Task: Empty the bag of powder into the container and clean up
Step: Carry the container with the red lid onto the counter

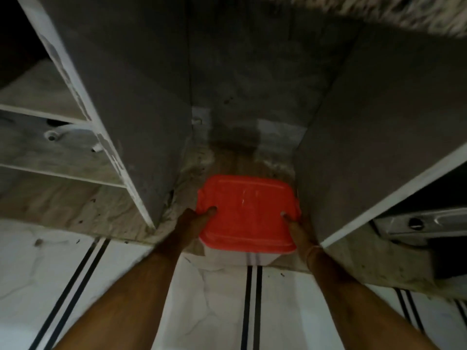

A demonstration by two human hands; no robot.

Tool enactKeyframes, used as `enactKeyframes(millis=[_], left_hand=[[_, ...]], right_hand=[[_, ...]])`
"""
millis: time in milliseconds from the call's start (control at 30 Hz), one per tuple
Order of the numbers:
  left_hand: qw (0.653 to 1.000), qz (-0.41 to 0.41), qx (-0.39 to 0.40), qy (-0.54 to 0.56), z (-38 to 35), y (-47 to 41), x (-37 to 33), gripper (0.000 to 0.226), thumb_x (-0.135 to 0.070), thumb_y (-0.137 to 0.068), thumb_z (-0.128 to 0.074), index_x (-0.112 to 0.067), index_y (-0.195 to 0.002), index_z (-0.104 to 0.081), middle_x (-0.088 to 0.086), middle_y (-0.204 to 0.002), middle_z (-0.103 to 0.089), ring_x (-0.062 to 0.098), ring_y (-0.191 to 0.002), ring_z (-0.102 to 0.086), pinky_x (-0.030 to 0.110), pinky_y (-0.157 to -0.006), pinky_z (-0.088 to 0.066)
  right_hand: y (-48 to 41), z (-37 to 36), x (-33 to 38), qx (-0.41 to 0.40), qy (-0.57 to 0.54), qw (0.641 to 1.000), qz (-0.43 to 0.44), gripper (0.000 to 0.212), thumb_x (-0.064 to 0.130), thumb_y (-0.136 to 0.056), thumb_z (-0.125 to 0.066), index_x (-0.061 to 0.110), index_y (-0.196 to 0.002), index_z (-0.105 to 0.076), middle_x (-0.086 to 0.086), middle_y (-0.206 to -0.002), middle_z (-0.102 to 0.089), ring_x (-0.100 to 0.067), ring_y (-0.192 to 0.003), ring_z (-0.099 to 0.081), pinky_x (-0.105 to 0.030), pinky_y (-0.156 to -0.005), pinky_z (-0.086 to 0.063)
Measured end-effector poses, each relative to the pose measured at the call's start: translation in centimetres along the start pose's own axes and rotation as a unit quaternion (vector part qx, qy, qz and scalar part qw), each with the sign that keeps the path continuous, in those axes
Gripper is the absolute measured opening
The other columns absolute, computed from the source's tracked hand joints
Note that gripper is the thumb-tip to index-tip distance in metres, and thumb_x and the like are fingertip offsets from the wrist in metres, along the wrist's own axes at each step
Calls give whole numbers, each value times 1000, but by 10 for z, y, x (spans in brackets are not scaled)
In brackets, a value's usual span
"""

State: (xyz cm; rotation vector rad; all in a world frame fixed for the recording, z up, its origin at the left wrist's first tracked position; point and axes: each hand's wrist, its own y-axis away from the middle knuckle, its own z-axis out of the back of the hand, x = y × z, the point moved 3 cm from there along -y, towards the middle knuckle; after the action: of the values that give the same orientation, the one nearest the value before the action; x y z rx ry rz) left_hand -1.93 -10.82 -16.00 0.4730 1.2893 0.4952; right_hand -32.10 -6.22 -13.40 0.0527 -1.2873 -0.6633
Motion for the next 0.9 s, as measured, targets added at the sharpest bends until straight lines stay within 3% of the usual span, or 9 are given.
enactKeyframes(millis=[133, 233, 333, 433, 500, 633, 733, 900], left_hand=[[997, -26, -53, -44, 26, 77, -32, 98, -84, -59, -71, -15, -128, -64, 3, -121, -69, 29, -111, -67, 35, -95, -52], [996, -21, -59, -58, 50, 152, -58, 83, -70, -73, -69, -16, -136, -58, 6, -128, -67, 30, -116, -64, 35, -98, -50], [994, -23, -93, -56, 88, 234, -93, 60, -56, -85, -72, -18, -130, -63, 2, -116, -70, 26, -113, -66, 29, -94, -49], [989, -37, -120, -72, 126, 323, -134, 60, -65, -85, -66, -26, -130, -62, -6, -114, -70, 21, -107, -67, 28, -94, -48], [985, -27, -136, -99, 147, 380, -156, 67, -74, -81, -62, -25, -127, -63, -3, -113, -71, 22, -102, -68, 29, -90, -49], [977, 7, -175, -121, 190, 470, -208, 69, -78, -76, -63, -14, -102, -65, 7, -98, -71, 31, -94, -66, 34, -77, -47], [973, -19, -181, -145, 218, 510, -255, 65, -74, -78, -66, -12, -96, -63, 9, -95, -68, 32, -92, -64, 34, -74, -42], [974, -75, -153, -147, 261, 557, -346, 68, -77, -66, -66, -12, -88, -68, 6, -86, -71, 27, -84, -68, 34, -66, -45]], right_hand=[[70, 18, 50, -41, 7, 999, 8, 62, 40, -90, -74, 14, -143, -54, -12, -134, -64, -34, -119, -63, -41, -100, -50], [138, 34, 88, -56, 40, 998, 10, 67, 60, -83, -73, 21, -136, -60, -9, -128, -70, -32, -114, -67, -44, -102, -53], [206, 54, 130, -39, 73, 996, 18, 79, 79, -72, -65, 28, -132, -60, -4, -119, -74, -29, -105, -72, -46, -98, -57], [276, 75, 181, 9, 66, 998, 12, 52, 82, -71, -67, 51, -111, -54, 3, -112, -72, -23, -94, -75, -50, -85, -62], [322, 91, 213, 30, 65, 997, -8, 46, 82, -70, -69, 55, -105, -53, 4, -111, -72, -22, -93, -75, -51, -84, -63], [393, 119, 288, 33, 77, 996, 8, 62, 80, -69, -66, 35, -111, -56, 5, -105, -69, -22, -96, -71, -50, -89, -60], [435, 134, 336, 51, 81, 995, 17, 61, 81, -70, -66, 32, -106, -55, 5, -102, -69, -21, -93, -71, -49, -84, -61], [472, 160, 431, 46, 76, 995, 52, 46, 53, -85, -74, 18, -112, -60, 1, -100, -69, -4, -81, -63, -25, -62, -47]])
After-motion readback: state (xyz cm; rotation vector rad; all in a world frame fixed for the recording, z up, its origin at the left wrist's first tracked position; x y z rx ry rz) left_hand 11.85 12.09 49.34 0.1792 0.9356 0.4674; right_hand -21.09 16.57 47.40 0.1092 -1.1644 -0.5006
